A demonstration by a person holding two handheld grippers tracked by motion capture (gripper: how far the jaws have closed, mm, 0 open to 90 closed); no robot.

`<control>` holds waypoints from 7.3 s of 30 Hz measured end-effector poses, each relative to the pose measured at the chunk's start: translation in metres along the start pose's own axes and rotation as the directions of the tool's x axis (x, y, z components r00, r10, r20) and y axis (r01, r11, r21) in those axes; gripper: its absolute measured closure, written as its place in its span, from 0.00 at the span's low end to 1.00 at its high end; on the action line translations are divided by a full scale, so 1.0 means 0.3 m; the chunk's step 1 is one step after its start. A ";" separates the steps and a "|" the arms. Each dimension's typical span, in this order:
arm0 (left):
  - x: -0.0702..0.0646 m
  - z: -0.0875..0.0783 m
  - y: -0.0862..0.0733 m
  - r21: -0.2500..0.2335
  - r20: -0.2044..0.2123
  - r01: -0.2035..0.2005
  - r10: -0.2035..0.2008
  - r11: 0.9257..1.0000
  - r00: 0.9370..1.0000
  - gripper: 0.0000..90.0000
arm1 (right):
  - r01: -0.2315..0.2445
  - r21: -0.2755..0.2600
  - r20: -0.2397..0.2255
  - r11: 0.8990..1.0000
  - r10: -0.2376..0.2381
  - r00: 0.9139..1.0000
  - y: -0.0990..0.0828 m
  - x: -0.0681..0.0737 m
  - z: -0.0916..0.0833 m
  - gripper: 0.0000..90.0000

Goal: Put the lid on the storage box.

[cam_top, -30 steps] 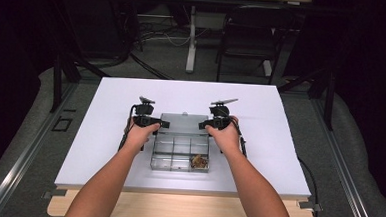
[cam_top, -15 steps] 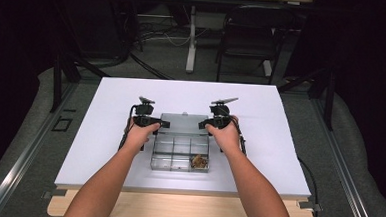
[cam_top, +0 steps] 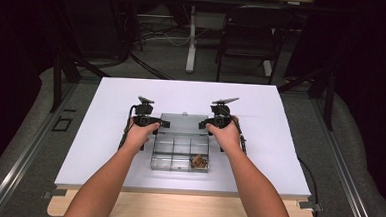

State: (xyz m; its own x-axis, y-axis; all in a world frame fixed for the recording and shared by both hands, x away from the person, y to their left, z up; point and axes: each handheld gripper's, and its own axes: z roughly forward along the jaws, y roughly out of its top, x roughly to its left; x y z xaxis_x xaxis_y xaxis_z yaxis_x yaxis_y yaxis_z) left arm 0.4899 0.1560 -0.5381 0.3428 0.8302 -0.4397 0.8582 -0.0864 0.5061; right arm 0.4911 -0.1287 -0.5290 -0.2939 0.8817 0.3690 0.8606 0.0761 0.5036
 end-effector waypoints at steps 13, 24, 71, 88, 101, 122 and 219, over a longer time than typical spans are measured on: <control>0.006 0.003 0.003 0.003 0.008 0.012 -0.012 1.000 1.000 0.47 | -0.023 0.011 -0.022 1.000 0.023 0.999 0.004 -0.014 0.005 0.55; 0.015 0.007 0.003 0.008 0.033 0.041 -0.041 0.999 0.999 0.47 | -0.061 0.020 -0.051 0.998 0.062 0.997 0.007 -0.026 0.011 0.54; 0.009 0.001 0.006 -0.009 0.041 0.050 -0.049 0.999 0.998 0.50 | -0.102 0.020 -0.101 0.995 0.103 0.990 0.007 -0.039 0.015 0.54; -0.005 -0.025 0.014 -0.047 0.024 0.039 -0.038 0.998 0.999 0.57 | -0.079 -0.035 -0.099 0.996 0.075 0.992 0.010 -0.026 -0.010 0.55; -0.012 -0.061 0.019 -0.091 0.033 0.030 -0.027 0.995 0.999 0.61 | -0.057 -0.082 -0.097 0.995 0.048 0.994 0.014 -0.012 -0.043 0.58; -0.034 -0.117 0.026 -0.100 0.036 -0.022 0.026 0.995 0.999 0.65 | 0.008 -0.126 -0.056 0.992 -0.015 0.998 0.011 0.034 -0.095 0.59; -0.102 -0.253 -0.093 -0.210 0.010 -0.214 0.221 0.954 0.975 0.71 | 0.239 -0.183 -0.034 0.954 -0.249 0.968 -0.070 0.110 -0.234 0.68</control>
State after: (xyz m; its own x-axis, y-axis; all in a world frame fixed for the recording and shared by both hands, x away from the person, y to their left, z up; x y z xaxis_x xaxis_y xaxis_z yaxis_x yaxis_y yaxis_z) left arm 0.4264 0.1749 -0.4824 0.5282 0.7847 -0.3245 0.6650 -0.1446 0.7327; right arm 0.4343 -0.1339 -0.4726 -0.5127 0.8187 0.2586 0.6746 0.1978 0.7111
